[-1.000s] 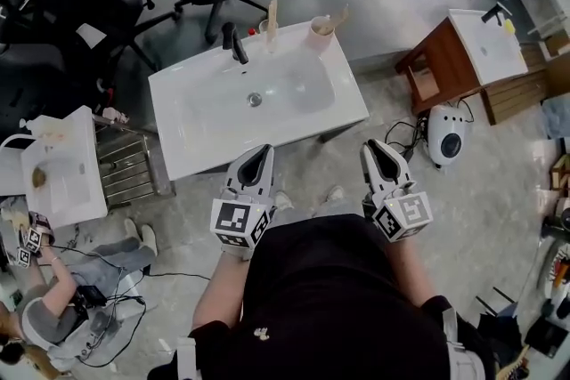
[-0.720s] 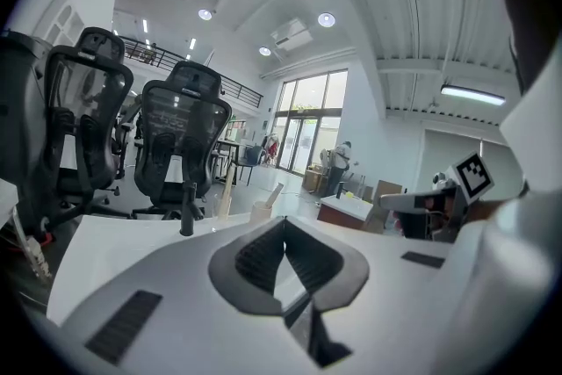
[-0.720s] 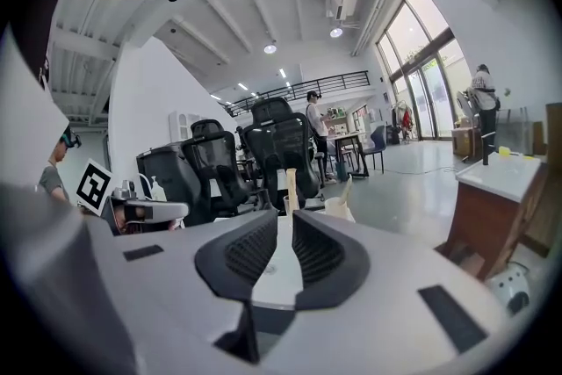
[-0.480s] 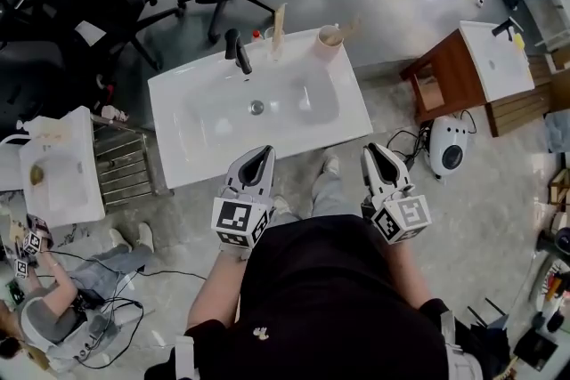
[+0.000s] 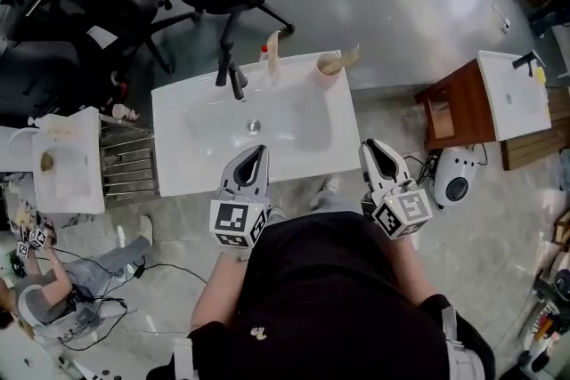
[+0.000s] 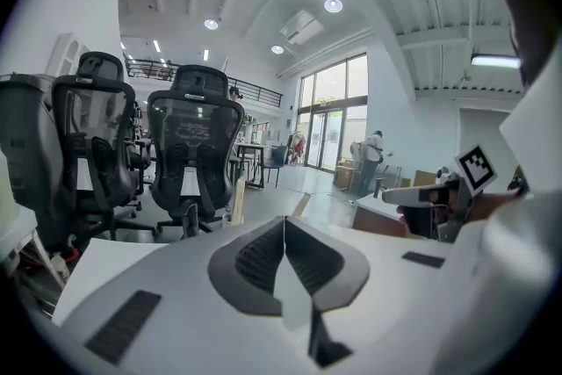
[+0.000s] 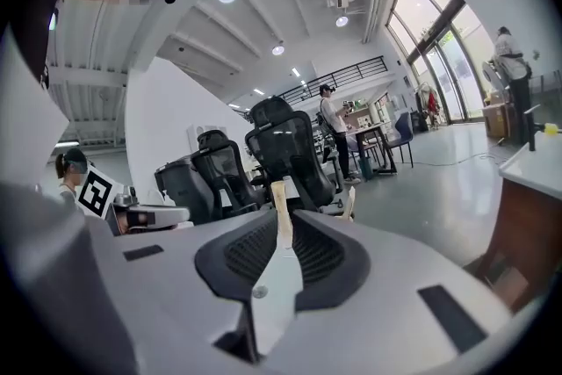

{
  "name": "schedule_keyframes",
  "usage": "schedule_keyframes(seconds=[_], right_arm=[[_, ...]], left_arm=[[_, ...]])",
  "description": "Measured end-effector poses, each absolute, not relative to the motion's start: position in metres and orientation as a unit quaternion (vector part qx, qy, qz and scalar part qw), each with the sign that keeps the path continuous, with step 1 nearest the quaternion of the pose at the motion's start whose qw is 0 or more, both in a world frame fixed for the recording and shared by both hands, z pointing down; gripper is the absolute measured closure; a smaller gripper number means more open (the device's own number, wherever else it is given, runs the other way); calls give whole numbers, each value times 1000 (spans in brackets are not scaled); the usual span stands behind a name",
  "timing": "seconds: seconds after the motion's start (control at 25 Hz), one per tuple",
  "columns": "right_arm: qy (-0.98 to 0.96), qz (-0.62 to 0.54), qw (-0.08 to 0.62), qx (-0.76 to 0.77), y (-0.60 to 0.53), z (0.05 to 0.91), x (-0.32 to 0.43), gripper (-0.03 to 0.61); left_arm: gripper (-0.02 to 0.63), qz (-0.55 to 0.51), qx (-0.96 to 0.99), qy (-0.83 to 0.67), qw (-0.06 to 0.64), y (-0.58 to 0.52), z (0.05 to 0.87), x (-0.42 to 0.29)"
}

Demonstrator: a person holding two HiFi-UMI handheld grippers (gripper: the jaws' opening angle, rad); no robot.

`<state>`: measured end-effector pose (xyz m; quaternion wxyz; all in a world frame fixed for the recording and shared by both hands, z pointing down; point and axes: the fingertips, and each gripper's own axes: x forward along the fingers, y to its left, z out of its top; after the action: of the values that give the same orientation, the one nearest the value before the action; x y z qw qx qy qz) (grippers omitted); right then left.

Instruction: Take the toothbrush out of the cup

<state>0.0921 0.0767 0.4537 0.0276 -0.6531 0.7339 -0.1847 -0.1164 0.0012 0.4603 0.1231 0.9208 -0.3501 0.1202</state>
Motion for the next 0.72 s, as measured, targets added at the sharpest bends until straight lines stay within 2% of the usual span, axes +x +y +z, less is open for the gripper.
schedule_keyframes(seconds=[0.72], right_arm=[[772,-202,43,-601,42,460,170,511]], left_arm=[[589,141,888,-423,116,-26,465,-49]])
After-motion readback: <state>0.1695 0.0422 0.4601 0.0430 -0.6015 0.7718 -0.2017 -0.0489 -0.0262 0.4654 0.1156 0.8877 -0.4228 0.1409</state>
